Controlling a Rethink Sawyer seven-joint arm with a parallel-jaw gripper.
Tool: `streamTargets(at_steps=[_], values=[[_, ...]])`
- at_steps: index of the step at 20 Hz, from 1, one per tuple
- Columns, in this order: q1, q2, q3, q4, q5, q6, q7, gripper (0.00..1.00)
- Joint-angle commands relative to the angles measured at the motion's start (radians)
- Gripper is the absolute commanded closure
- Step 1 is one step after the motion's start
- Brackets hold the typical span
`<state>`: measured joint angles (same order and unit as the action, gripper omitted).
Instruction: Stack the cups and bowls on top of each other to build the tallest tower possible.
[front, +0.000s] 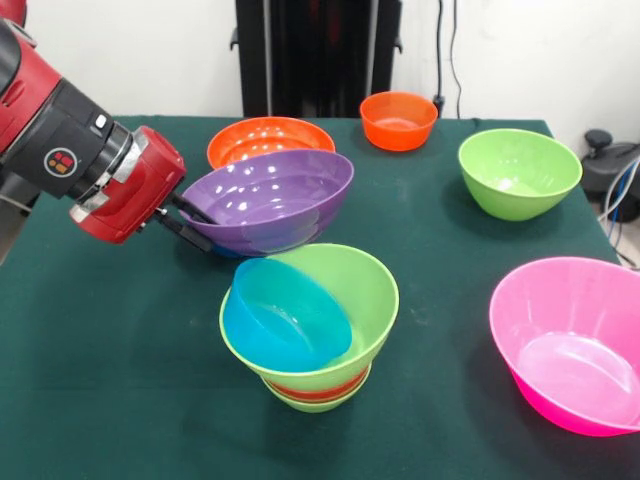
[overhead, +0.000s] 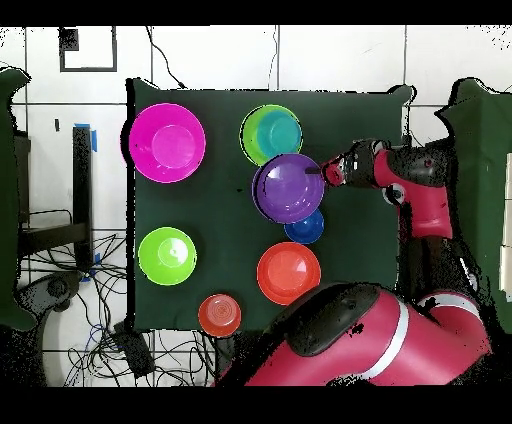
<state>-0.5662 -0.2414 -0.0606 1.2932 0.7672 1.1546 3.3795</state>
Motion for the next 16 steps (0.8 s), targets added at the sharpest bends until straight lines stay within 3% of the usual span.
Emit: streamTargets(at_steps=[1, 16], values=[[0.046, 0.011, 0.032, -0.036, -0.028, 0.046, 0.184, 1.0], [0.034, 0.001, 0.021, -0.081, -0.01, 0.097, 0.208, 1.0]])
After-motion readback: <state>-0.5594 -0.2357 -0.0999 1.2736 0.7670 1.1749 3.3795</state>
